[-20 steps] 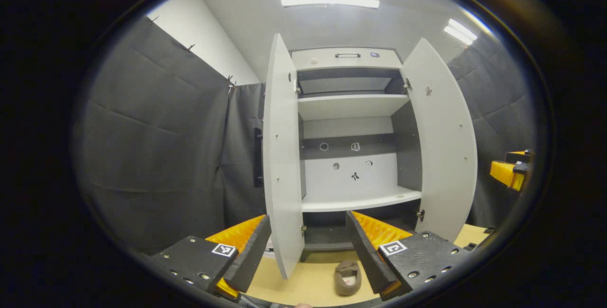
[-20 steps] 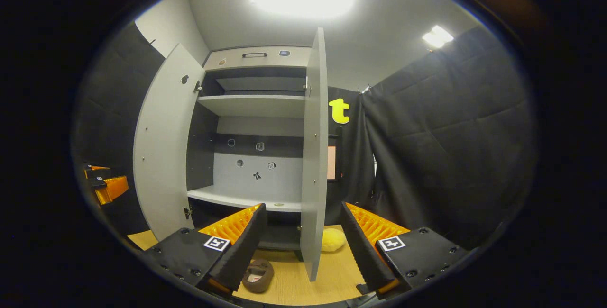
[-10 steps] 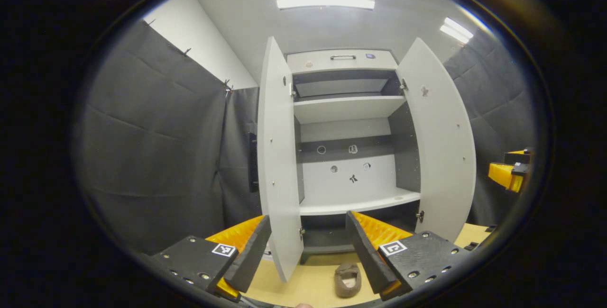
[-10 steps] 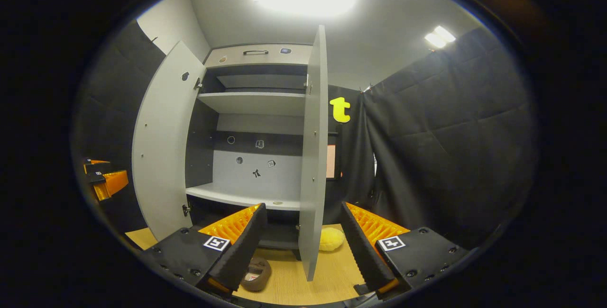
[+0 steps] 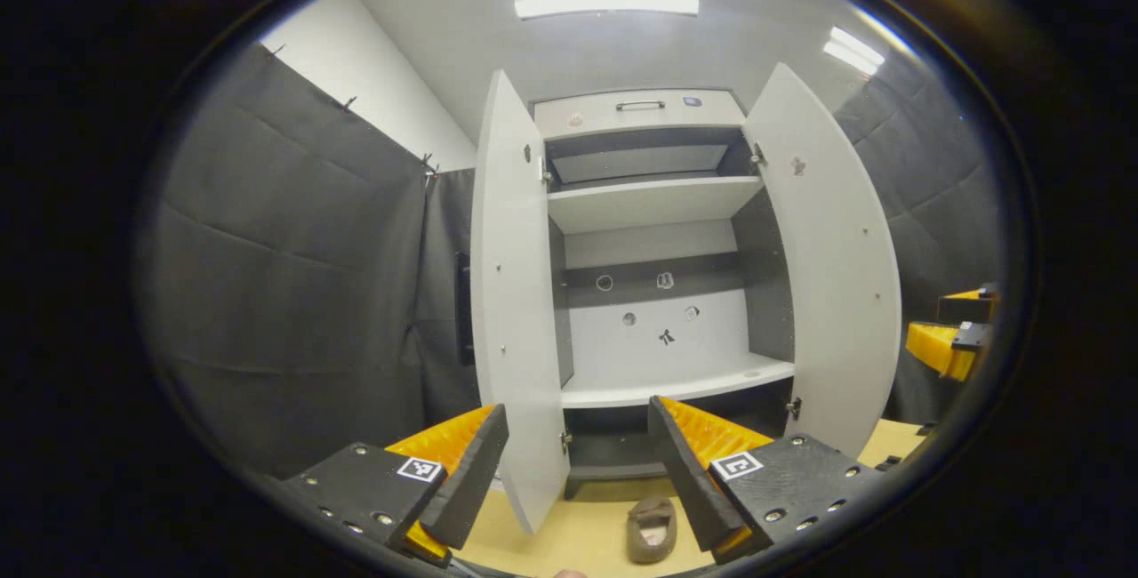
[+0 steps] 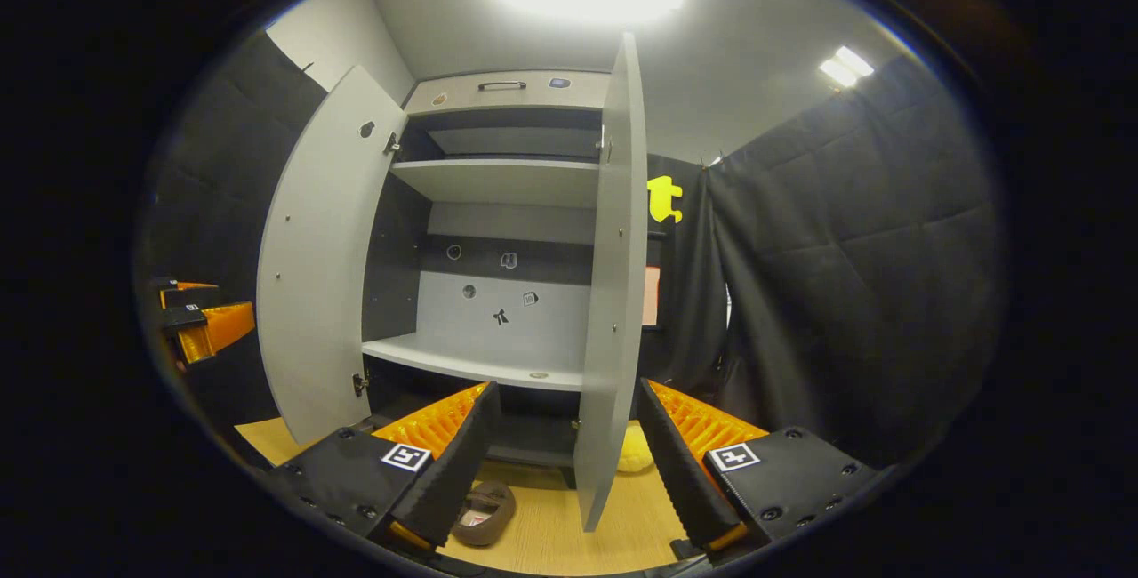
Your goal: Grab one shoe with the right hand and put it into the shoe cabinet, grab the other shoe with the left hand and put it into the shoe cabinet; then close the right door with the right hand and the left door with the left hand.
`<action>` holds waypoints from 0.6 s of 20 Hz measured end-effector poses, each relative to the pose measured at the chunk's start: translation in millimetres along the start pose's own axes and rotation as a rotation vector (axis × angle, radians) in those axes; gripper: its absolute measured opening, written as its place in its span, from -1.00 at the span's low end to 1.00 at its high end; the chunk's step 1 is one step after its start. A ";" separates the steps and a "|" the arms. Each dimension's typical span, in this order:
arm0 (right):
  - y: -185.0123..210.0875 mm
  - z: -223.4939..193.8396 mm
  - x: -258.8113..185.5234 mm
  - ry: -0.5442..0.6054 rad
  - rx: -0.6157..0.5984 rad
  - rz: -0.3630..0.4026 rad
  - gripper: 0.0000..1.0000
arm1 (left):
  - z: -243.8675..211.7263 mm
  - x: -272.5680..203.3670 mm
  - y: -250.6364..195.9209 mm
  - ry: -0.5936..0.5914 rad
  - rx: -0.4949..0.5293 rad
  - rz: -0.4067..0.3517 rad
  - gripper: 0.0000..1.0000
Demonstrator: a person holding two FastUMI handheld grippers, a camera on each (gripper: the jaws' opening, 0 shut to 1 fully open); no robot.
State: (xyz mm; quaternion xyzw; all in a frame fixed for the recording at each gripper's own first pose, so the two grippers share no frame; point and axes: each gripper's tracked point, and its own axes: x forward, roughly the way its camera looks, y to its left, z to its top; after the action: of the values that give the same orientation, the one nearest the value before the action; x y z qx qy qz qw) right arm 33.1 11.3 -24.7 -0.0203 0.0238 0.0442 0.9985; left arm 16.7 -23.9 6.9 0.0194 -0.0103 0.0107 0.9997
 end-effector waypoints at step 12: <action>74.5 -76.1 49.2 0.202 0.051 0.220 0.94 | -3.6 -4.4 15.9 0.001 0.039 0.109 0.86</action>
State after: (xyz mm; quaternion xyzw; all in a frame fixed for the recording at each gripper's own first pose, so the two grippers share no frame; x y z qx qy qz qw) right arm 71.9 86.4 -105.9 0.0035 0.1272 0.1507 0.9803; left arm 12.0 -7.9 3.8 0.0385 -0.0105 0.0656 0.9970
